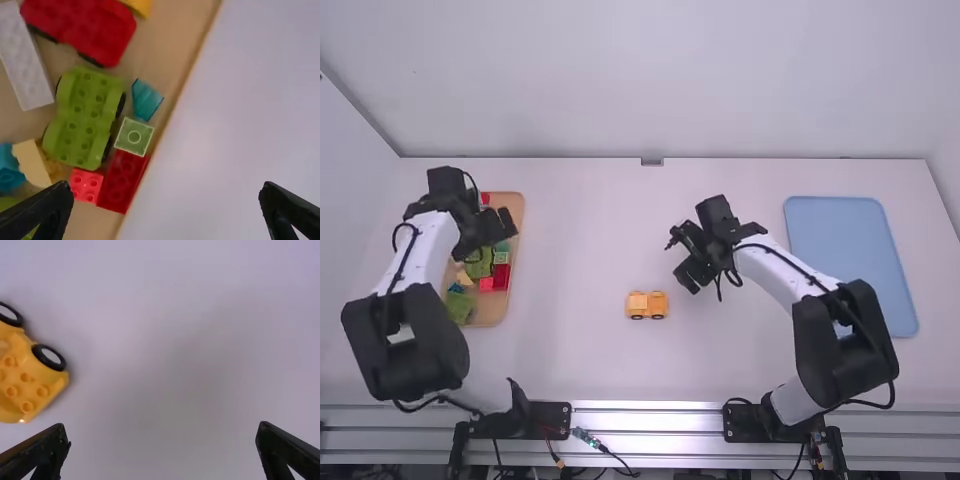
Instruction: Assemble lego blocks to make yellow taxi
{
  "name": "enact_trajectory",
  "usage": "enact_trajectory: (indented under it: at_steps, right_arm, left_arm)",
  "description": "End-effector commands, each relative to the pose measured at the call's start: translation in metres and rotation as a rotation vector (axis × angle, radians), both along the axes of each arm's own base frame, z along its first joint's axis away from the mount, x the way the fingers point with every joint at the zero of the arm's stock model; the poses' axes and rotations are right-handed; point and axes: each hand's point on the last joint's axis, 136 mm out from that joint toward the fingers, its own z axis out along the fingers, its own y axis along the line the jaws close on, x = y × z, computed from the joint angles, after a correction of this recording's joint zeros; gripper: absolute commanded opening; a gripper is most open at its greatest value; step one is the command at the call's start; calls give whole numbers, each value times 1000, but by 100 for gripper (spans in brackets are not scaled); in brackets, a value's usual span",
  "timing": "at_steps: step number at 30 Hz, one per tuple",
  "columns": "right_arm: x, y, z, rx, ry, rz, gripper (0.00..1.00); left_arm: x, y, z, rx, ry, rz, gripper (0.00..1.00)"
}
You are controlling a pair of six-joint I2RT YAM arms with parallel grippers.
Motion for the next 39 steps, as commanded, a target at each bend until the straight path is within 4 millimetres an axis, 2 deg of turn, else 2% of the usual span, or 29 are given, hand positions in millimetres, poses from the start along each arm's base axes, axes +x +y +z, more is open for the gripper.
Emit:
enact_trajectory:
  at_steps: [1, 6, 9, 11, 14, 16, 18, 22, 26, 31, 33, 39]
  right_arm:
    - [8, 2, 18, 10, -25, -26, 99]
    - [9, 2, 21, 10, -25, -26, 99]
    - [8, 3, 21, 9, -23, -25, 99]
    - [9, 2, 21, 10, -24, -27, 99]
    - [8, 2, 21, 9, -24, -27, 99]
    - [9, 2, 21, 7, -25, -25, 99]
    - [8, 3, 21, 8, -26, -16, 99]
    - [8, 3, 21, 5, -30, -3, 99]
    - [9, 2, 21, 5, -30, -6, 99]
    - [9, 2, 21, 5, -30, -6, 99]
    - [8, 2, 21, 5, -30, -6, 99]
    - [9, 2, 21, 5, -30, -5, 99]
  left_arm:
    - [-12, 20, -13, -25, 54, 175, 99]
    - [-34, 56, -43, -59, 150, 319, 99]
    - [-34, 68, -53, -104, 138, 314, 100]
    - [-29, 70, -58, -144, 107, 273, 87]
    - [-29, 73, -62, -162, 102, 285, 73]
    - [-31, 74, -63, -155, 112, 286, 70]
    - [-32, 73, -64, -160, 120, 287, 59]
    - [-43, 76, -68, -135, 163, 336, 62]
    - [-54, 79, -77, -101, 198, 349, 61]
    - [-52, 80, -87, -85, 175, 343, 60]
    - [-55, 79, -90, -87, 180, 343, 56]
    - [-56, 79, -94, -79, 175, 340, 51]
